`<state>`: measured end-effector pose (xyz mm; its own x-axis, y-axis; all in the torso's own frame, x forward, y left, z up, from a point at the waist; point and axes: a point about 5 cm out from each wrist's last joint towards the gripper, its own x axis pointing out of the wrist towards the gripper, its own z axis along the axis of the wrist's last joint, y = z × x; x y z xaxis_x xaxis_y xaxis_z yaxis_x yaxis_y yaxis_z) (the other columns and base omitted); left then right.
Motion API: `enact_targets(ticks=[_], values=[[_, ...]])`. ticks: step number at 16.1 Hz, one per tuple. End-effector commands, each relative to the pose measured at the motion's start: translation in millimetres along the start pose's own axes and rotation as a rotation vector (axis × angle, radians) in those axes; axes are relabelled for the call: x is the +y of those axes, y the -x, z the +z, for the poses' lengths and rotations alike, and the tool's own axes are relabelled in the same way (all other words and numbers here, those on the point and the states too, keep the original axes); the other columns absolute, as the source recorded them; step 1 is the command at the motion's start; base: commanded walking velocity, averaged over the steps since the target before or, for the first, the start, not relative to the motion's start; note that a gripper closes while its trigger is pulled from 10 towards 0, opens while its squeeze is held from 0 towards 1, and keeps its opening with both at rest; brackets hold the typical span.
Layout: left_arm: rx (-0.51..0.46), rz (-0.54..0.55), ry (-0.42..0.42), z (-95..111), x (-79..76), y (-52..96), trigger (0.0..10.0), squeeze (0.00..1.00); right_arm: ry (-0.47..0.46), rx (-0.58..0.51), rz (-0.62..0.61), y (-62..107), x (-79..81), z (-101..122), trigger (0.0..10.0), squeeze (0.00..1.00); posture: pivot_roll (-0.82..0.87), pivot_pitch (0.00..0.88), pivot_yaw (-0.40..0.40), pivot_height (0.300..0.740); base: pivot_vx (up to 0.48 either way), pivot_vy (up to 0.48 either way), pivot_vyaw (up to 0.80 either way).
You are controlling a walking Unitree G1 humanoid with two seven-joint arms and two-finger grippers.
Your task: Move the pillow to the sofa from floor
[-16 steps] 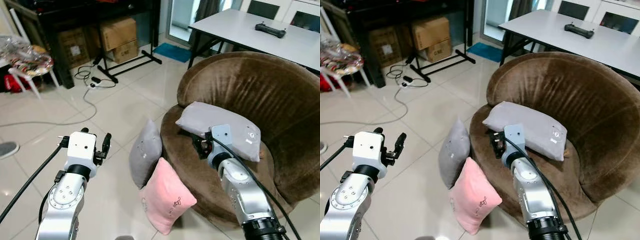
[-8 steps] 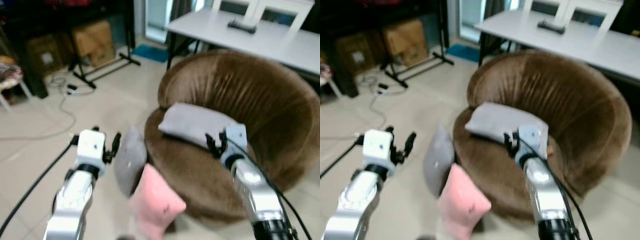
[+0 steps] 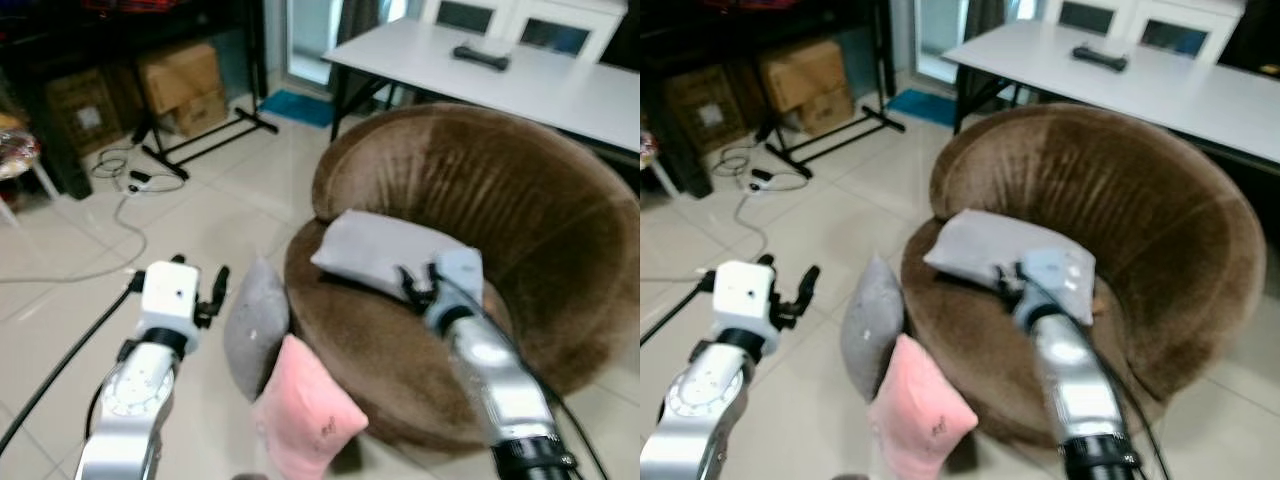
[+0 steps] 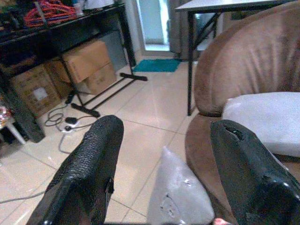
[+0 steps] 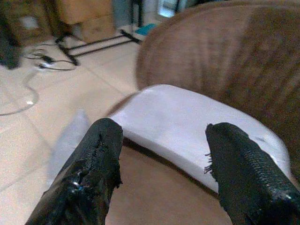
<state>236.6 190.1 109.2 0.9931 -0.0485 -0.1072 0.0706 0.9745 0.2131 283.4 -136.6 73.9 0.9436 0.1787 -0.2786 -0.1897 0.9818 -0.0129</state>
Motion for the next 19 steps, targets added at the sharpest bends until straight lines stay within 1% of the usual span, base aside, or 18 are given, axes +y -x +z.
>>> enact_targets(ticks=[1, 5, 6, 7, 8, 12, 15, 16, 17, 19], values=[[-0.010, -0.021, 0.001, 1.9, -4.6, -2.2, 10.0, 0.00, 0.010, -0.005, -0.029, 1.4, -10.0, 2.0, 10.0, 0.00, 0.18, 0.000, -0.027, 0.740, 0.259, 0.000, 0.00], [-0.010, -0.021, 0.003, 1.1, -5.0, -1.7, 10.0, 0.00, 0.008, -0.008, -0.026, 0.9, -10.3, 2.4, 10.0, 0.00, 0.18, 0.000, -0.029, 0.740, 0.262, 0.000, 0.00], [-0.011, -0.020, 0.003, 1.0, -5.2, -1.5, 10.0, 0.00, 0.048, -0.012, 0.005, 0.9, -7.7, 3.4, 10.0, 0.00, 0.18, 0.000, -0.031, 0.740, 0.262, 0.000, 0.00], [-0.011, -0.020, 0.003, 1.1, -5.2, -1.6, 10.0, 0.00, 0.067, -0.012, 0.017, 0.9, -6.6, 3.7, 10.0, 0.00, 0.18, 0.000, -0.031, 0.740, 0.262, 0.000, 0.00], [-0.011, -0.020, 0.003, 1.0, -5.3, -1.2, 10.0, 0.00, 0.094, -0.009, 0.046, 1.4, -1.9, 2.9, 10.0, 0.00, 0.18, 0.000, -0.031, 0.740, 0.266, 0.000, 0.80], [-0.011, -0.021, 0.004, 0.8, -6.2, -0.5, 10.0, 0.00, 0.103, -0.015, 0.092, 2.2, 3.6, 2.6, 10.0, 0.00, 0.18, 0.000, -0.032, 0.740, 0.262, 0.000, 0.80], [-0.013, -0.022, 0.005, 1.2, -6.7, -0.7, 10.0, 0.00, 0.098, -0.015, 0.090, 1.8, 2.5, 2.7, 10.0, 0.00, 0.18, 0.000, -0.033, 0.740, 0.259, 0.000, 0.80], [-0.014, -0.022, 0.005, 1.3, -6.7, -0.5, 10.0, 0.00, 0.060, -0.019, 0.076, 2.2, 0.7, 2.2, 10.0, 0.00, 0.18, 0.000, -0.033, 0.740, 0.266, 0.000, 0.00], [-0.014, -0.022, 0.005, 1.5, -6.6, -0.7, 10.0, 0.00, 0.045, -0.020, 0.067, 2.0, -0.8, 2.0, 10.0, 0.00, 0.18, 0.000, -0.032, 0.740, 0.259, 0.000, 0.00], [-0.012, -0.019, 0.000, 1.1, -6.7, -1.0, 10.0, 0.00, 0.051, -0.014, 0.062, 1.8, -2.2, 1.5, 10.0, 0.00, 0.18, 0.000, -0.032, 0.740, 0.000, 0.000, 0.00]])
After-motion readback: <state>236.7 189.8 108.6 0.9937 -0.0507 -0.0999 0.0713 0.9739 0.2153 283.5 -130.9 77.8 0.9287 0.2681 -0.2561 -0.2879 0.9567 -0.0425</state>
